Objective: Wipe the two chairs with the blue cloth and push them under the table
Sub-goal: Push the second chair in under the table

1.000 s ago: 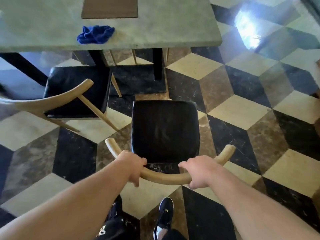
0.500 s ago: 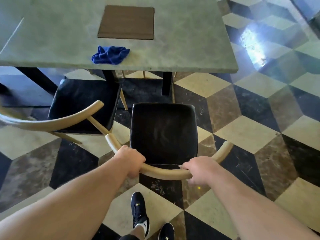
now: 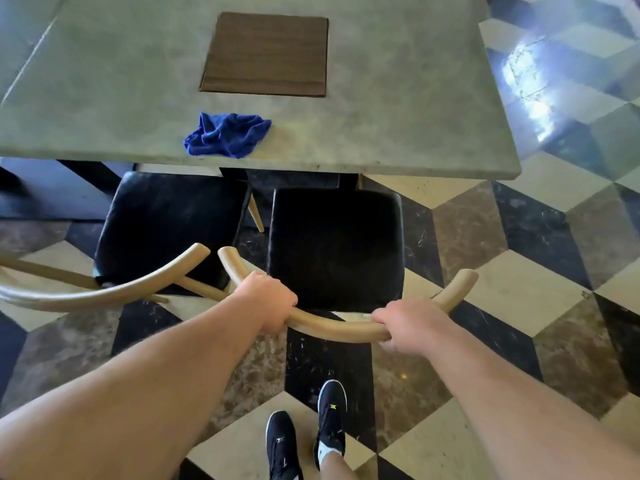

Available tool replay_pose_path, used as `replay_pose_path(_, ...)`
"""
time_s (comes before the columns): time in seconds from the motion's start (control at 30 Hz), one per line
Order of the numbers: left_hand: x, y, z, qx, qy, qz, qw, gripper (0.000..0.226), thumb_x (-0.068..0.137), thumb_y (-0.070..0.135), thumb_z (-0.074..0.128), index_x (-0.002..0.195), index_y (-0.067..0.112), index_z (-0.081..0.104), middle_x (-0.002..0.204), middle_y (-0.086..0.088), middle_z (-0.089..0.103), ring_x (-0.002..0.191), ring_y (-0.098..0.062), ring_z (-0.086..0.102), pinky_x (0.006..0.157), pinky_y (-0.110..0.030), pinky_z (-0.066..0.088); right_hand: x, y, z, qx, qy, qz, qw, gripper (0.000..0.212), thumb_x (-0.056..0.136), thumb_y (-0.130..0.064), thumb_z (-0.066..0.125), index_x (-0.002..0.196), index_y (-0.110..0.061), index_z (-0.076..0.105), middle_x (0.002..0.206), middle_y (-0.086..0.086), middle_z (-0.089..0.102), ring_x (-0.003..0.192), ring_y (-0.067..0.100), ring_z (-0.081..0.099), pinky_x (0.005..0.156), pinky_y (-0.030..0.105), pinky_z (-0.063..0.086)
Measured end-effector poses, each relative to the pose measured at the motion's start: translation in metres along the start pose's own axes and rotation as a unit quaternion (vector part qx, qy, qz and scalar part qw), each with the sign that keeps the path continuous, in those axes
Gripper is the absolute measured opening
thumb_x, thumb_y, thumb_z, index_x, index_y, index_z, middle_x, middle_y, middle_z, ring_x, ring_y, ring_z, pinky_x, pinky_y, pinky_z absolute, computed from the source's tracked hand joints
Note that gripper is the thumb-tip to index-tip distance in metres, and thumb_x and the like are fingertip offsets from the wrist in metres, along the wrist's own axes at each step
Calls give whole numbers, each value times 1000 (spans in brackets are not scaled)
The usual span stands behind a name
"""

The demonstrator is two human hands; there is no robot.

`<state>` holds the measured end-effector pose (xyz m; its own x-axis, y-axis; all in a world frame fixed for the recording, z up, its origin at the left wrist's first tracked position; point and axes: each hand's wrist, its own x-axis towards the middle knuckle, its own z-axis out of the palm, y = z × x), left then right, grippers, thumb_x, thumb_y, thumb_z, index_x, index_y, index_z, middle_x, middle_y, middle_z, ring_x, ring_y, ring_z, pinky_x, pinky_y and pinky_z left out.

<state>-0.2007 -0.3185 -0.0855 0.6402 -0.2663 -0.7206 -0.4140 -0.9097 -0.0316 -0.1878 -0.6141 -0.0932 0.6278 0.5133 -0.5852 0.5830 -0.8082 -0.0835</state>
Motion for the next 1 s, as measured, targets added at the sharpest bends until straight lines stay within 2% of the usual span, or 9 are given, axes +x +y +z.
replay_pose_path(0.13, 21, -4, -23, -21, 10, -17, 1000, 16, 85, 37, 68, 99, 39, 60, 81, 12, 61, 72, -11, 54, 79, -39, 36, 19, 31, -23, 3, -18, -1, 1000, 20, 83, -47, 69, 99, -42, 60, 78, -15, 60, 68, 7, 59, 65, 31, 53)
replay_pose_path(0.33, 36, 28, -30, -62, 57, -8, 996, 18, 88, 39, 68, 98, 33, 53, 79, 8, 57, 76, -19, 54, 81, -43, 35, 17, 63, -42, -46, -82, 35, 995, 17, 82, -42, 67, 88, -39, 52, 85, -9, 62, 78, 16, 61, 72, 35, 52)
replay_pose_path(0.47, 25, 4, -29, -56, 80, 14, 995, 19, 93, 43, 65, 98, 34, 49, 84, 7, 56, 86, -21, 53, 91, -43, 42, 22, 30, -52, 4, -81, 27, 996, 45, 76, -55, 60, 118, -38, 59, 97, -11, 64, 88, 16, 62, 75, 36, 54)
replay_pose_path(0.6, 7, -34, -23, -43, 117, 22, 992, 48, 93, 55, 59, 133, 28, 57, 131, -1, 62, 122, -26, 54, 111, -48, 39, 51, -40, -63, 51, -44, -10, 998, 83, 79, -66, 61, 152, -41, 33, 128, -7, 62, 115, 24, 60, 89, 40, 51)
replay_pose_path(0.73, -26, -111, 7, -78, 199, -40, 976, 88, 91, 62, 58, 164, 29, 20, 172, -2, 22, 155, -26, 25, 128, -51, 17, 93, -109, -76, 112, 18, 7, 993, 94, 80, -68, 62, 158, -42, 15, 126, -8, 61, 106, 22, 65, 81, 42, 56)
replay_pose_path(0.8, -42, -153, 28, -102, 205, -98, 968, 96, 89, 67, 58, 166, 27, 15, 170, -2, 26, 150, -28, 35, 121, -49, 30, 113, -136, -81, 131, 34, 36, 990, 86, 87, -63, 61, 156, -40, 15, 121, -7, 64, 99, 22, 67, 79, 44, 59)
replay_pose_path(0.87, -54, -185, 52, -160, 162, -141, 963, 95, 88, 68, 60, 163, 27, 18, 153, 0, 47, 126, -27, 58, 96, -43, 51, 128, -156, -82, 153, 39, 72, 985, 69, 94, -55, 60, 150, -36, 24, 108, -6, 65, 88, 21, 68, 74, 44, 60)
replay_pose_path(0.93, -61, -202, 74, -223, 94, -143, 960, 77, 90, 58, 63, 153, 31, 30, 119, 6, 63, 94, -19, 66, 71, -37, 54, 137, -171, -80, 167, 42, 112, 979, 51, 98, -49, 57, 139, -31, 32, 95, -7, 64, 79, 20, 67, 68, 43, 60)
replay_pose_path(1.0, -61, -210, 90, -256, 71, -124, 956, 52, 94, 44, 61, 139, 30, 39, 92, 11, 61, 76, -15, 62, 58, -34, 49, 143, -182, -79, 166, 49, 144, 974, 42, 100, -46, 54, 133, -29, 35, 92, -7, 63, 76, 21, 68, 67, 44, 60)
